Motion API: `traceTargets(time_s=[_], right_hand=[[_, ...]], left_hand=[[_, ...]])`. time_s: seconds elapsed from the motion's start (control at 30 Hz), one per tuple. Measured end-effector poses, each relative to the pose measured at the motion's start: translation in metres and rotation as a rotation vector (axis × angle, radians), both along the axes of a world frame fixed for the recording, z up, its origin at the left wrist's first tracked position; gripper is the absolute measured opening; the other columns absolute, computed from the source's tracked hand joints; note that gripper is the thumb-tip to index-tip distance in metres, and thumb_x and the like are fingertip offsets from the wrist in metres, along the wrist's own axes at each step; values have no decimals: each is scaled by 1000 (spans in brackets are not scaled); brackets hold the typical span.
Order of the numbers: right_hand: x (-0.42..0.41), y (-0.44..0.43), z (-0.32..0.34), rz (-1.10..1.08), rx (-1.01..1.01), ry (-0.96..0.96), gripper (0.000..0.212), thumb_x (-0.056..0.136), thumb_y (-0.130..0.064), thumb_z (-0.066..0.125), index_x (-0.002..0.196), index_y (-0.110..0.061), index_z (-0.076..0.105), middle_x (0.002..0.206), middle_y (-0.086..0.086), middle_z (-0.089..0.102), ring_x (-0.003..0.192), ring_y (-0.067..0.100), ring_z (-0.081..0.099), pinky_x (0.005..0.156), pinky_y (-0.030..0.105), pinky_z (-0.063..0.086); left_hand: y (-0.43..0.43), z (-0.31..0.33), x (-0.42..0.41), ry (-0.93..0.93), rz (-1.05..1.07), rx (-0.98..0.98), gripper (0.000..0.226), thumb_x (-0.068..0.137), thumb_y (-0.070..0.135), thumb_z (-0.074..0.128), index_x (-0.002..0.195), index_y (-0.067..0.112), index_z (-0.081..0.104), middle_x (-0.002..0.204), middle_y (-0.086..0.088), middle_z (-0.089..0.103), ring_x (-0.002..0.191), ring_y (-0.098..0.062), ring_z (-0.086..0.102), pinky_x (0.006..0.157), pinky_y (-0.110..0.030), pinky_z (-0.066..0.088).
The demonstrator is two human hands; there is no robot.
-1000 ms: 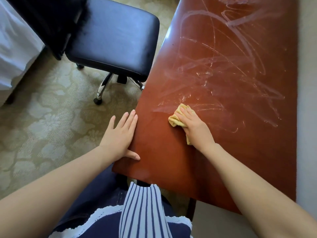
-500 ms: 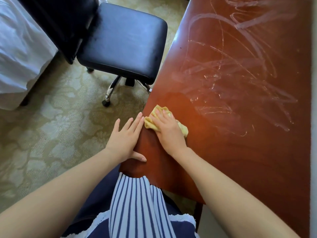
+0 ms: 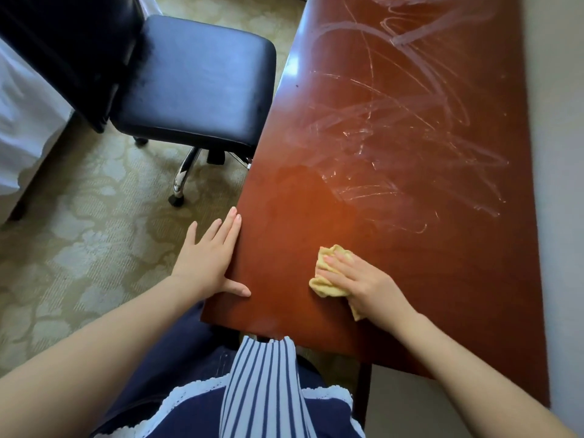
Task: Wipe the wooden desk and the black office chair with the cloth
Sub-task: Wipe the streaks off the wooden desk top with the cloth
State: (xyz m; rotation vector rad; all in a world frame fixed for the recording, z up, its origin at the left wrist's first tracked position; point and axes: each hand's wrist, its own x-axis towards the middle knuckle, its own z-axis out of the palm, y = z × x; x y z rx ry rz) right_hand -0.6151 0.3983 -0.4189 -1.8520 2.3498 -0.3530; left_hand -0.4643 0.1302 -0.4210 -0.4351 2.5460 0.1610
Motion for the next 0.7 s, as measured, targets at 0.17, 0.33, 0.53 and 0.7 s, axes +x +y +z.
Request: traceTargets(time_s=[0.17, 0.33, 0.53, 0.7], right_hand=[[-54, 14, 2, -439, 82, -128, 47, 87, 0, 63, 130, -20, 58, 143, 2, 46, 136, 21, 36, 108, 41, 38], [-61, -10, -7, -1185, -76, -298, 37, 98, -17, 49, 134, -25, 53, 150, 3, 38, 143, 21, 24, 113, 41, 29], [12, -28, -13, -982, -83, -264, 48, 91, -5, 57, 135, -24, 52, 148, 0, 39, 141, 20, 28, 116, 38, 21], [61, 3, -7, -645, -61, -308, 57, 80, 2, 66, 131, -23, 56, 143, -3, 45, 137, 15, 32, 116, 42, 23]], left_hand=[[-1, 2, -2, -23, -22, -23, 143, 55, 87, 52, 145, 9, -26, 155, -3, -30, 148, -20, -5, 117, -51, 2], [1, 7, -6, -66, -41, -52, 143, 56, 86, 53, 146, 7, -25, 155, -6, -30, 148, -21, -4, 117, -50, 3], [7, 13, -22, -57, -149, -208, 126, 67, 84, 44, 148, 1, -3, 158, -22, 0, 147, -23, 9, 117, -44, 11], [19, 7, -41, 81, -35, -228, 110, 76, 81, 36, 151, 11, -3, 158, -19, 5, 146, -31, 11, 111, -54, 21]])
